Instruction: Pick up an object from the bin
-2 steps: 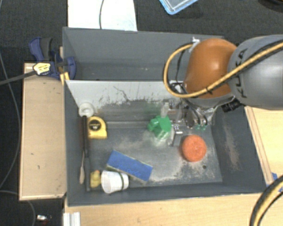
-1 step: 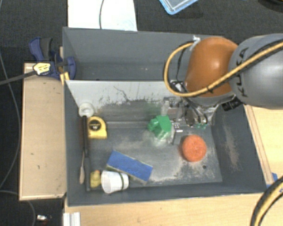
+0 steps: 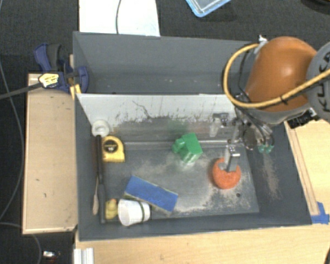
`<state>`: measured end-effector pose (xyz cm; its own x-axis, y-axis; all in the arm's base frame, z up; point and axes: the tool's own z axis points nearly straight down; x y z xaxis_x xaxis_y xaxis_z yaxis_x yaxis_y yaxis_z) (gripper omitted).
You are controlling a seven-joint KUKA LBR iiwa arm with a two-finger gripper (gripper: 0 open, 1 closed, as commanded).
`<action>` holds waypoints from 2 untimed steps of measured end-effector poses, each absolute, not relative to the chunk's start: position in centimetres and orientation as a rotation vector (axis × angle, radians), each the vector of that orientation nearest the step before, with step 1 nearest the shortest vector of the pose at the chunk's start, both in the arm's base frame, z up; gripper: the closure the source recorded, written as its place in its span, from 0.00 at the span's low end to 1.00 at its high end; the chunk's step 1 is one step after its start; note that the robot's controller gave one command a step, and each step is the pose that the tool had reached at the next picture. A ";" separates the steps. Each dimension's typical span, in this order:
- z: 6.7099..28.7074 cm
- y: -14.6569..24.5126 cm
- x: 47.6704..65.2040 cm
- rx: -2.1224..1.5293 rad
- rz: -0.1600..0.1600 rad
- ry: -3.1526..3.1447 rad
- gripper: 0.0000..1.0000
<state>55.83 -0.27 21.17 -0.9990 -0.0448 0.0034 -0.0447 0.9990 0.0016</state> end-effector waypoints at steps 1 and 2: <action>18.7 -3.1 55.7 0.013 -0.001 -3.154 0.00; 13.9 -6.6 56.7 0.267 0.001 -3.138 0.00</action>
Offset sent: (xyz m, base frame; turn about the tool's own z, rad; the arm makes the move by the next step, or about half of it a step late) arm 0.0143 -0.0818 -0.0922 -0.1943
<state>56.66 -6.55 13.95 -0.9856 -0.1690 -0.0073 -0.1690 0.9856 -0.0014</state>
